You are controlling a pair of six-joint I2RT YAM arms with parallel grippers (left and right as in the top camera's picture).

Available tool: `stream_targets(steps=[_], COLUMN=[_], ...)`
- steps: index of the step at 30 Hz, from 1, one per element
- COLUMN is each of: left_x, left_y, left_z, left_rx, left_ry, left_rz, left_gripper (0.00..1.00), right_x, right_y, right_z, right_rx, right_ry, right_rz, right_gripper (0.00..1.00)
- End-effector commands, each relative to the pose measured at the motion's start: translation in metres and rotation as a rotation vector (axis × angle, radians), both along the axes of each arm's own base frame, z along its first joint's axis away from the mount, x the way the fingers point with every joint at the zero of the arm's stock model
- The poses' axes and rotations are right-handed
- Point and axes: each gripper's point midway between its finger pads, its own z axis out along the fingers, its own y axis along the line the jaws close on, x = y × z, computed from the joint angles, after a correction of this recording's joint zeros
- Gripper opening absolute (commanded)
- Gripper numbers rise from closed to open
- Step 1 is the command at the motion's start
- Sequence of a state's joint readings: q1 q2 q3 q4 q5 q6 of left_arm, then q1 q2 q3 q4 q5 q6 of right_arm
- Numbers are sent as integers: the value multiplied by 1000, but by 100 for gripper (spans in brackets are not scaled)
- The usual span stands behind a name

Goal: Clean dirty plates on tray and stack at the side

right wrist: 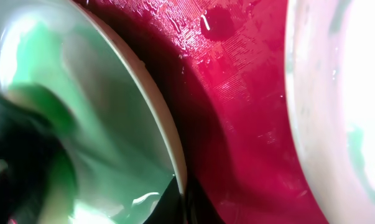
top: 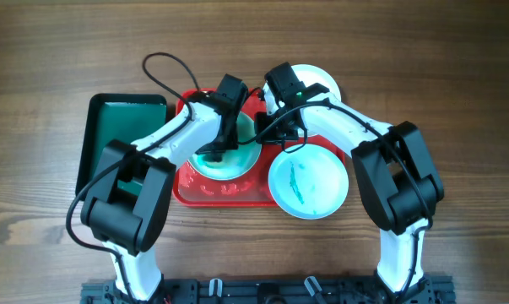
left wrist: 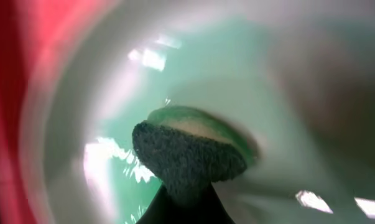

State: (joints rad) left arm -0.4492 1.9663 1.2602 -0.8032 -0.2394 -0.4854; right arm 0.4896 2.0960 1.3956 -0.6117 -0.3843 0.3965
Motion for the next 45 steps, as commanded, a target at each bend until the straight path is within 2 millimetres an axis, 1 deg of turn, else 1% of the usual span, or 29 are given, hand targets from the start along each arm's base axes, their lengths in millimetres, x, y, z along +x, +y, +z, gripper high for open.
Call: stream_targets(steps=[1, 3, 6, 7, 8, 9, 10, 13, 14, 16, 19, 24, 26, 27, 28, 30, 31, 32, 33, 35, 38, 40, 43, 45], left_x=[-1, 9, 24, 28, 29, 31, 32, 33, 30, 25, 19, 20, 26, 31, 40, 50, 54, 57, 59, 61, 64, 67, 72, 76], left_y=[70, 64, 40, 19, 5, -19, -34, -80, -100, -110, -115, -114, -102, -94, -74, -34, -8, 9, 23, 41, 54, 58, 56, 52], left_z=[-15, -16, -24, -30, -33, -36, -36, -28, -22, -18, -17, -17, -21, -23, -28, -31, -30, -29, -27, -24, -21, -14, 4, 24], left_rx=[332, 301, 161, 43, -36, -163, -244, -476, -573, -624, -643, -627, -566, -520, -427, -254, -150, -86, -37, 19, 54, 62, 66, 55], left_ry=[-83, -125, -164, -154, -140, -118, -104, -64, -48, -35, -20, -29, -51, -66, -95, -151, -188, -212, -231, -252, -266, -259, -250, -242], left_rz=[175, 183, 191, 188, 174, 158, 142, -27, -124, -221, -297, -347, -324, -293, -196, -9, 86, 140, 178, 214, 238, 249, 246, 242], left_gripper=[4, 4, 5, 4, 4, 4, 4, 4, 4, 4, 4, 4, 4, 4, 4, 4, 4, 4, 4, 4, 4, 4, 4, 4], right_x=[7, 7, 7, 7, 7, 7, 7, 7, 7, 7, 7, 7, 7, 7, 7, 7, 7, 7, 7, 7, 7, 7, 7, 7], right_y=[-13, -13, -13, -13, -13, -13, -13, -13, -13, -13, -13, -13, -13, -13, -13, -13, -13, -13, -13, -13, -13, -13, -13, -13], right_z=[-5, -5, -5, -5, -5, -5, -5, -5, -5, -5, -5, -5, -5, -5, -5, -5, -5, -5, -5, -5, -5, -5, -5, -5], right_rx=[-41, -41, -41, -41, -41, -41, -41, -41, -42, -41, -41, -41, -41, -42, -41, -42, -42, -41, -41, -41, -41, -41, -41, -41], right_ry=[-13, -13, -13, -13, -12, -13, -13, -12, -13, -14, -14, -13, -14, -13, -13, -13, -13, -13, -13, -13, -12, -13, -13, -13], right_rz=[-28, -27, -27, -27, -27, -27, -27, -27, -25, -25, -25, -25, -25, -25, -25, -25, -25, -25, -26, -26, -26, -26, -26, -25], right_gripper=[4, 5, 4, 4, 4, 4, 4, 4, 4, 4, 4, 4, 4, 4, 4, 4, 4, 4, 4, 4, 4, 4, 4, 4])
